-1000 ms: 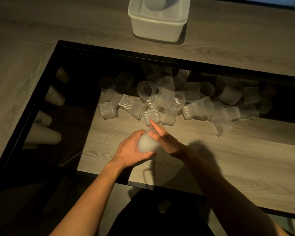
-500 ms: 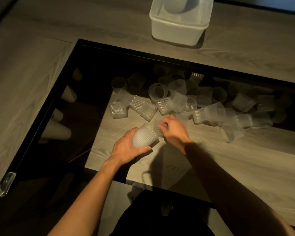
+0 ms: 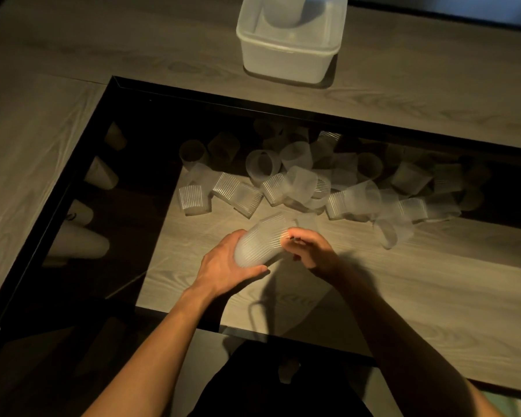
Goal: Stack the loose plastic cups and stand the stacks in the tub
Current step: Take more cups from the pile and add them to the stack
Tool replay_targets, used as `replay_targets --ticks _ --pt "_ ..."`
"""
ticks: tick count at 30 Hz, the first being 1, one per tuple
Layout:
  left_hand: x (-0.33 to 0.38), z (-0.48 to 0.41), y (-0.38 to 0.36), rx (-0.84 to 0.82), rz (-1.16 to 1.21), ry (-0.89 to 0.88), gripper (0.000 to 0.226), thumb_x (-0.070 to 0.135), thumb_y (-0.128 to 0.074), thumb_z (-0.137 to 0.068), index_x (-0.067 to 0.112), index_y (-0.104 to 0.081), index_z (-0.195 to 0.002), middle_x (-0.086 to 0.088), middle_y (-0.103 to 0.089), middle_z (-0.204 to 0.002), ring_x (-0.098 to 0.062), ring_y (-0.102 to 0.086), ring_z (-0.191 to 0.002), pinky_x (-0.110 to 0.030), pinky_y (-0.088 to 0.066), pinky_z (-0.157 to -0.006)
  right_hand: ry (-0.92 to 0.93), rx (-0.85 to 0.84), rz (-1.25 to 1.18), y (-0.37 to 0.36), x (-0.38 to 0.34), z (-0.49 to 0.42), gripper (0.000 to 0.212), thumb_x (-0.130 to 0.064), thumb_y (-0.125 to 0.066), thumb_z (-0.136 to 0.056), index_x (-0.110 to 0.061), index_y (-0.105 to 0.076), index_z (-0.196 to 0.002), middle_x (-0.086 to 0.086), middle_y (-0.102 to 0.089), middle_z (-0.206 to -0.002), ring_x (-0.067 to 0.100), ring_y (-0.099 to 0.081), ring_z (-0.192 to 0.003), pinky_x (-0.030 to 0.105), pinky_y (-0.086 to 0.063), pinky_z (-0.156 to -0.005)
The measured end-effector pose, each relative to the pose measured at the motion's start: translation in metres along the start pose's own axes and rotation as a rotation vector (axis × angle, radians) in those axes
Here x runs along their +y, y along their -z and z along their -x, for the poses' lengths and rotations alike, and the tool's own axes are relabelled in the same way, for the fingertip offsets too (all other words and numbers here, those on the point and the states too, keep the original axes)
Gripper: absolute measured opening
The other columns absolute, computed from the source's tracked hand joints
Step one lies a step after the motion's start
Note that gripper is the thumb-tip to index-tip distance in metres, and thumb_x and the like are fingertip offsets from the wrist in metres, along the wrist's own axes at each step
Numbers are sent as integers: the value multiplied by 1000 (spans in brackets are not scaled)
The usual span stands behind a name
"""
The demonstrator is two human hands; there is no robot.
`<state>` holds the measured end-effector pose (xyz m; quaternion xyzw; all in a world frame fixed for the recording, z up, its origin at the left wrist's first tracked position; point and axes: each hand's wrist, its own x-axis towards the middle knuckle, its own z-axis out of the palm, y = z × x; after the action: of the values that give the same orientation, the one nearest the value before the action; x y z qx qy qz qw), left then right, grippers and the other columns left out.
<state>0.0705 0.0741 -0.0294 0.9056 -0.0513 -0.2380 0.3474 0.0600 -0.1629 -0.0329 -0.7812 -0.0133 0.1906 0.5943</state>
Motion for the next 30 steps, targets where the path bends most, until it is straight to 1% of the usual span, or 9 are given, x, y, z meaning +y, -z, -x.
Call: replay_targets --ticks 4,8,13,17,20,22,25,27,30 --pt "7 0 -7 -15 -50 -78 84 64 -81 -62 38 -47 -134 14 -57 -123 -11 -57 -105 -32 -48 -88 -2 -30 82 9 6 -1 15 12 -57 -91 -1 -66 -91 -2 -63 -85 -6 -61 -77 12 -47 -72" --pt "8 -2 -13 -46 19 -37 87 72 -76 -57 40 -46 -133 16 -57 -117 -10 -58 -102 -35 -51 -87 229 5 284 0 7 -3 15 -5 -59 -93 9 -66 -95 -1 -63 -92 -14 -56 -87 9 -43 -82" --pt "7 -5 -18 -40 53 20 90 74 -77 -55 42 -44 -133 17 -57 -117 -12 -58 -103 -37 -52 -88 208 438 375 3 4 11 34 -28 -56 -95 -8 -62 -122 8 -62 -114 20 -61 -100 38 -54 -82" --pt "5 -5 -18 -68 36 17 89 71 -79 -60 41 -41 -135 16 -55 -120 -12 -56 -107 -37 -51 -90 33 113 848 13 40 27 80 -35 -83 -70 -16 -51 -141 13 -51 -143 32 -46 -129 48 -45 -102" --pt "4 -4 -20 -86 30 15 88 69 -80 -62 40 -42 -136 15 -55 -121 -12 -56 -107 -37 -51 -91 41 84 918 15 62 39 58 -21 -86 -69 -10 -65 -122 15 -65 -117 35 -64 -105 37 -51 -82" --pt "6 -4 -20 -90 34 7 87 68 -80 -63 41 -42 -136 15 -55 -120 -11 -56 -106 -37 -51 -91 41 268 741 17 60 40 39 -26 -81 -78 -11 -67 -110 9 -68 -100 26 -66 -87 29 -48 -72" --pt "7 -3 -23 -99 24 -11 83 67 -80 -63 42 -43 -133 16 -57 -118 -11 -57 -104 -35 -51 -89 -277 534 -73 9 31 30 14 -28 -67 -93 -17 -65 -101 3 -68 -94 20 -64 -86 37 -52 -81" --pt "8 -2 -25 -117 17 -25 81 66 -81 -62 43 -45 -130 16 -59 -116 -10 -59 -102 -34 -51 -87 -365 602 -592 6 15 17 9 -20 -58 -99 -15 -65 -100 7 -70 -93 21 -67 -86 45 -52 -90" --pt "12 -3 -28 -150 19 -50 82 67 -77 -57 43 -46 -129 15 -60 -115 -12 -61 -102 -37 -53 -87 -482 595 -968 3 -2 2 15 -25 -55 -100 -16 -66 -104 7 -71 -93 21 -68 -83 42 -53 -84"
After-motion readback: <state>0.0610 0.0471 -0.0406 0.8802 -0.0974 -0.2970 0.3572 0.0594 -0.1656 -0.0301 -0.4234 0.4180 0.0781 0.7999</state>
